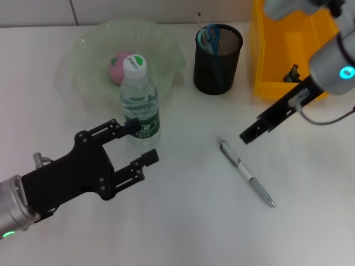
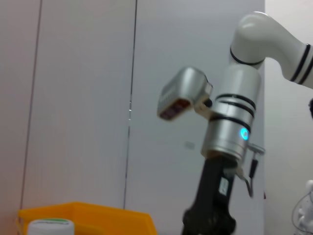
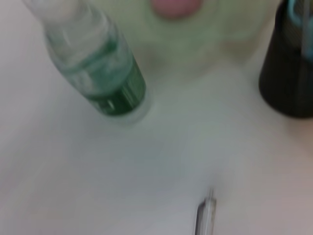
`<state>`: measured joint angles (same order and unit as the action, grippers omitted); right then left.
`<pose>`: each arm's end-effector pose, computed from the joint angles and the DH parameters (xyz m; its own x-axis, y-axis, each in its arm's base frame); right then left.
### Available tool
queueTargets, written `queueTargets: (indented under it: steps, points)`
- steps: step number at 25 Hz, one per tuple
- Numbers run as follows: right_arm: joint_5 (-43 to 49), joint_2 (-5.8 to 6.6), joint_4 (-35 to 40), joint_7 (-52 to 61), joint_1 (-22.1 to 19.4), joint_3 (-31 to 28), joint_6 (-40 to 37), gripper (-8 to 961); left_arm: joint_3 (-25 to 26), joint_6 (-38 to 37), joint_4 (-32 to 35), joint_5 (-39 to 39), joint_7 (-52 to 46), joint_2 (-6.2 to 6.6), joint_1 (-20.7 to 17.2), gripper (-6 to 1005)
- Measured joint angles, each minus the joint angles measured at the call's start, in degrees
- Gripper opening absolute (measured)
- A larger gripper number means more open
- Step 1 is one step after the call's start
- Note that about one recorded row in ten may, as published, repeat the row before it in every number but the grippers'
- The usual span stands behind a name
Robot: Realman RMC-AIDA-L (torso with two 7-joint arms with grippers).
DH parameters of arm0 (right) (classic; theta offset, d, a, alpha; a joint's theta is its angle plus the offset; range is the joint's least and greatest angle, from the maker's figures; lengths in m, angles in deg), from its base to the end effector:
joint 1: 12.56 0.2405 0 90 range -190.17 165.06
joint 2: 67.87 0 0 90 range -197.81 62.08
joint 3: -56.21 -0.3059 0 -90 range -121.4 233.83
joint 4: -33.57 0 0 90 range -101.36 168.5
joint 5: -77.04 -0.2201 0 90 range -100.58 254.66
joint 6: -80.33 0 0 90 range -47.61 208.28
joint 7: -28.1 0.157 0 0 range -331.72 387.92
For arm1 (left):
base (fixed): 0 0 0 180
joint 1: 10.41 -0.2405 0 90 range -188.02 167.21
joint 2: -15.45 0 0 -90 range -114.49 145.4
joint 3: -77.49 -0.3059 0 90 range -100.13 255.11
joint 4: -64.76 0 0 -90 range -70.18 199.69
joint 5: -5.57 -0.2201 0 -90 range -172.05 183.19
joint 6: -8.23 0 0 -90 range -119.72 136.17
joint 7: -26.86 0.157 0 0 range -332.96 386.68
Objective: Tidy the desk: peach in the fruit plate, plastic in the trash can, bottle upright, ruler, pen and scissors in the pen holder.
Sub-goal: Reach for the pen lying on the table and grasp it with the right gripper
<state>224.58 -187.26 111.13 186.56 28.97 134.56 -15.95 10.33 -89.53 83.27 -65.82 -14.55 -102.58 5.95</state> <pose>0.1729 0.3979 -0.0358 0.6539 -0.7317 0.1923 -0.6288 -0.6670 -0.3998 -0.3188 0.2591 -0.0666 0.6233 0.0077 0.7820 0.3319 -0.9080 -0.2556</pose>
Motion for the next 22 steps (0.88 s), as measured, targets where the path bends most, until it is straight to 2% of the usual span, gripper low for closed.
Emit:
queueTargets:
  steps: [2,12,22]
  points:
    - [0.96,-0.06,-1.68,2.50,0.05,3.73,2.09,711,0.83,0.01,0.01,-0.07,0.04,-0.02,-0.20,659]
    - [3.44,-0.34,-5.80,7.29,-0.32,13.99,8.97,712,1.67,0.19,-0.24,-0.36,0.81,-0.06,-0.34,660]
    - [3.16,-0.48,-8.01,9.76,-0.82,20.66,13.34,713,1.61,0.21,-0.38,-0.43,0.81,-0.15,-0.21,660]
